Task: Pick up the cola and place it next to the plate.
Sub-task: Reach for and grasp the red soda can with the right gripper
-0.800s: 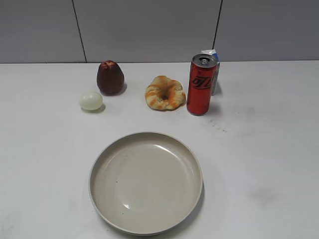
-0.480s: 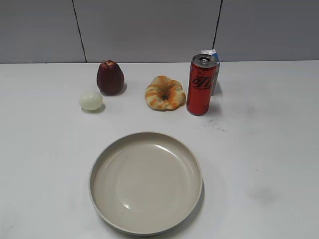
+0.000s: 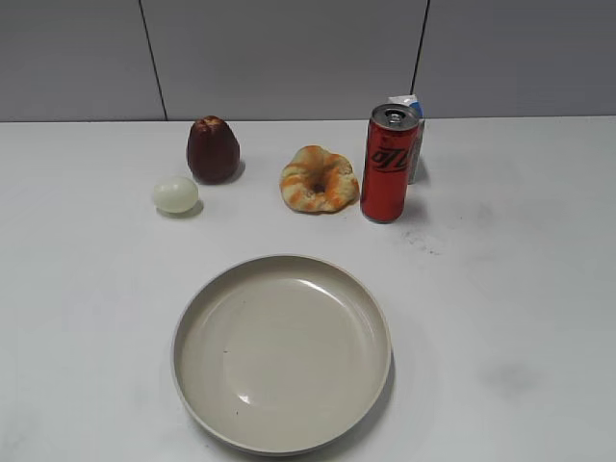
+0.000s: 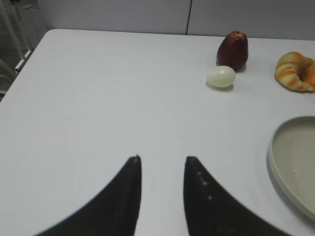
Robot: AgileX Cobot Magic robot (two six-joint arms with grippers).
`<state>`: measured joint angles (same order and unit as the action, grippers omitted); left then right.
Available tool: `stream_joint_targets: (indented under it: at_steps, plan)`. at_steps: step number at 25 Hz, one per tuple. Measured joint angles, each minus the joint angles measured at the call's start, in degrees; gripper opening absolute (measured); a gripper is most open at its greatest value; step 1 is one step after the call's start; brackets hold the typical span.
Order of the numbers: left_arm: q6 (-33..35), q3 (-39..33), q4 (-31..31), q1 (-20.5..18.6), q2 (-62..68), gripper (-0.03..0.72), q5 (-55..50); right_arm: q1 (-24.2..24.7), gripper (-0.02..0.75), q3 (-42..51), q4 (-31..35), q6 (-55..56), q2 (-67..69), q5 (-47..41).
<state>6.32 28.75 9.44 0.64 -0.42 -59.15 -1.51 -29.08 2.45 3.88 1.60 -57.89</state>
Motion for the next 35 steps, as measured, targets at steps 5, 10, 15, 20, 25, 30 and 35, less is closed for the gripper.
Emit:
stream_joint_targets:
  at_steps: [5,10,15,20,25,30,35]
  plan:
    - [0.0,0.0,0.0,0.0,0.0,0.237,0.0,0.0,0.563,0.1,-0.6,0.0,7.3,16.7]
    - [0.0,0.0,0.0,0.0,0.0,0.237,0.0,0.0,0.563,1.6,-0.5,0.0,19.0,33.3]
    - [0.0,0.0,0.0,0.0,0.0,0.237,0.0,-0.9,0.563,-4.1,1.0,0.0,36.3,36.1]
    - [0.0,0.0,0.0,0.0,0.0,0.237,0.0,-6.2,0.563,-15.7,1.1,-1.4,54.1,31.3]
    - [0.0,0.0,0.0,0.0,0.0,0.237,0.0,-13.0,0.573,-31.2,1.1,-2.6,72.1,19.6]
    - [0.0,0.0,0.0,0.0,0.0,0.237,0.0,-18.8,0.654,-48.2,1.2,-6.1,88.9,8.7]
    - [0.0,0.0,0.0,0.0,0.0,0.237,0.0,-21.6,0.661,-65.2,1.4,-6.5,103.0,2.5]
